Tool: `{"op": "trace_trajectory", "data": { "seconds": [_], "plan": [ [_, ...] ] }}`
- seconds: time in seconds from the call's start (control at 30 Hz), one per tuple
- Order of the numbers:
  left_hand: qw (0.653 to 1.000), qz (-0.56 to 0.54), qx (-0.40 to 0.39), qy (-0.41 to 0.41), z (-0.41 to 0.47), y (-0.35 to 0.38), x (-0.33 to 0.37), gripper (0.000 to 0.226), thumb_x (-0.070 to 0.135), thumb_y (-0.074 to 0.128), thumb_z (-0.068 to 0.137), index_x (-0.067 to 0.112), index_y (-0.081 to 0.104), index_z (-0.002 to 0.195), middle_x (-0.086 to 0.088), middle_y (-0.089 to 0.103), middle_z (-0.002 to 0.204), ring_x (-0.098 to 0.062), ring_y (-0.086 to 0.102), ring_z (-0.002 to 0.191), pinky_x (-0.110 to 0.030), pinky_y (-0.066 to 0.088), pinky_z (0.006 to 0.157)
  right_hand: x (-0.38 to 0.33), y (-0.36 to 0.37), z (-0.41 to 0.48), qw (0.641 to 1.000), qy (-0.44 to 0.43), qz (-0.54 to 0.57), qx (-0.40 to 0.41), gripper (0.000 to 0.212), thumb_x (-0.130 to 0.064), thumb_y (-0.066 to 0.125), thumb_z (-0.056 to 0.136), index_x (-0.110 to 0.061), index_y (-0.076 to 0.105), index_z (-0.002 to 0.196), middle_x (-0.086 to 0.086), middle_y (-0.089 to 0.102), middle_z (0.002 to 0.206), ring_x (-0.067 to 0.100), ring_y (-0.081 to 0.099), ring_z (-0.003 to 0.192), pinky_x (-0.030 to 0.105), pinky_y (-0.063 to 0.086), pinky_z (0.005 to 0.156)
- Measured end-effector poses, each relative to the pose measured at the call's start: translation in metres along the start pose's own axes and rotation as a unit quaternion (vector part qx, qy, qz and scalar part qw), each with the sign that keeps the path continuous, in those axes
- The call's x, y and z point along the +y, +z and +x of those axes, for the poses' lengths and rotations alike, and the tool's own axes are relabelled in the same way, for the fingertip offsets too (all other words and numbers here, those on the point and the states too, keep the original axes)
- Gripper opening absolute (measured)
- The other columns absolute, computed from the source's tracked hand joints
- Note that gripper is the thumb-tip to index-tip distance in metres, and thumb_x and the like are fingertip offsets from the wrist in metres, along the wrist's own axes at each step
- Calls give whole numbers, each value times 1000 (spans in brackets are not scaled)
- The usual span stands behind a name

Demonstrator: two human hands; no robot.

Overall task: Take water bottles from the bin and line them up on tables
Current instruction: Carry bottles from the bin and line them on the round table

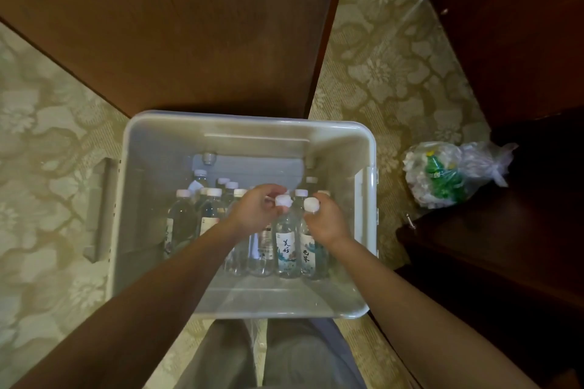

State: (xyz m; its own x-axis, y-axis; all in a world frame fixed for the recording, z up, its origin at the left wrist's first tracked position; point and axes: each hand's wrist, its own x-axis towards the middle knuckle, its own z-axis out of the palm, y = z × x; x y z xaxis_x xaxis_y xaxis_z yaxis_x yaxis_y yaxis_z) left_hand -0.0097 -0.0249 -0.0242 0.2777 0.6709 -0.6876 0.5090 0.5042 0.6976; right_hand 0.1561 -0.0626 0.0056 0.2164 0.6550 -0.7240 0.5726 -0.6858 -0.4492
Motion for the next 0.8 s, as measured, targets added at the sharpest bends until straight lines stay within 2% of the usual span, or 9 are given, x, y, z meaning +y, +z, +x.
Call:
{"op": "trace_trajectory", "data": {
  "seconds": [0.13,0.27,0.37,0.43,0.5,0.6,0.63,0.73,0.8],
  "plan": [
    [996,-90,10,-27,-13,-3,-5,40,4,77,80,17,66,116,12,69,98,4,64,83,-14,54,79,-2,-7,-8,999,-25,-23,-24,22,-15,59,92,-14,67,113,5,68,102,25,62,94,37,53,81],
    [987,-156,25,-29,-24,-3,-10,36,5,79,78,18,69,110,17,74,89,5,69,82,-13,53,78,-5,-14,-14,997,-45,-36,-43,12,-17,62,91,-13,71,99,2,67,88,23,61,84,28,43,64],
    [983,-180,36,-26,-34,-1,-13,42,9,80,78,16,67,118,9,74,102,5,69,90,-11,52,78,-7,-20,-21,997,-56,-21,-46,11,-14,71,86,-12,73,96,7,73,94,26,67,90,37,54,77],
    [981,-191,42,-18,-43,0,-12,43,5,79,77,13,67,118,7,73,103,4,69,89,-10,53,75,-6,-23,-26,997,-58,1,-46,16,-14,78,82,-13,74,97,6,75,98,25,69,93,40,55,83],
    [979,-198,52,-14,-50,-1,-9,44,0,78,76,9,67,117,7,73,98,4,70,83,-10,52,72,-4,-25,-31,997,-68,19,-42,24,-15,81,79,-16,73,102,1,75,102,19,69,95,32,54,82],
    [975,-212,60,-2,-66,-7,-2,42,-2,78,76,8,68,115,7,73,96,3,70,81,-11,52,70,-7,-32,-37,994,-87,49,-53,36,-16,85,76,-16,72,109,-8,69,96,5,64,88,10,47,74],
    [974,-215,67,3,-71,-10,0,40,-2,77,76,7,68,115,6,74,96,2,70,81,-11,52,71,-12,-35,-39,992,-93,64,-64,37,-16,86,75,-16,71,109,-10,69,94,3,64,86,11,49,76],
    [971,-222,90,24,-89,-25,14,35,-3,76,78,8,69,111,15,75,82,5,69,78,-9,50,68,-29,-41,-43,983,-124,84,-104,38,-17,88,72,-12,73,106,0,75,100,14,71,93,30,57,88],
    [970,-218,104,40,-105,-39,23,31,1,77,78,9,70,108,18,74,79,6,68,77,-8,50,68,-46,-41,-51,976,-144,92,-134,38,-11,86,74,-6,72,109,7,76,102,11,71,89,26,57,84]
  ]
}}
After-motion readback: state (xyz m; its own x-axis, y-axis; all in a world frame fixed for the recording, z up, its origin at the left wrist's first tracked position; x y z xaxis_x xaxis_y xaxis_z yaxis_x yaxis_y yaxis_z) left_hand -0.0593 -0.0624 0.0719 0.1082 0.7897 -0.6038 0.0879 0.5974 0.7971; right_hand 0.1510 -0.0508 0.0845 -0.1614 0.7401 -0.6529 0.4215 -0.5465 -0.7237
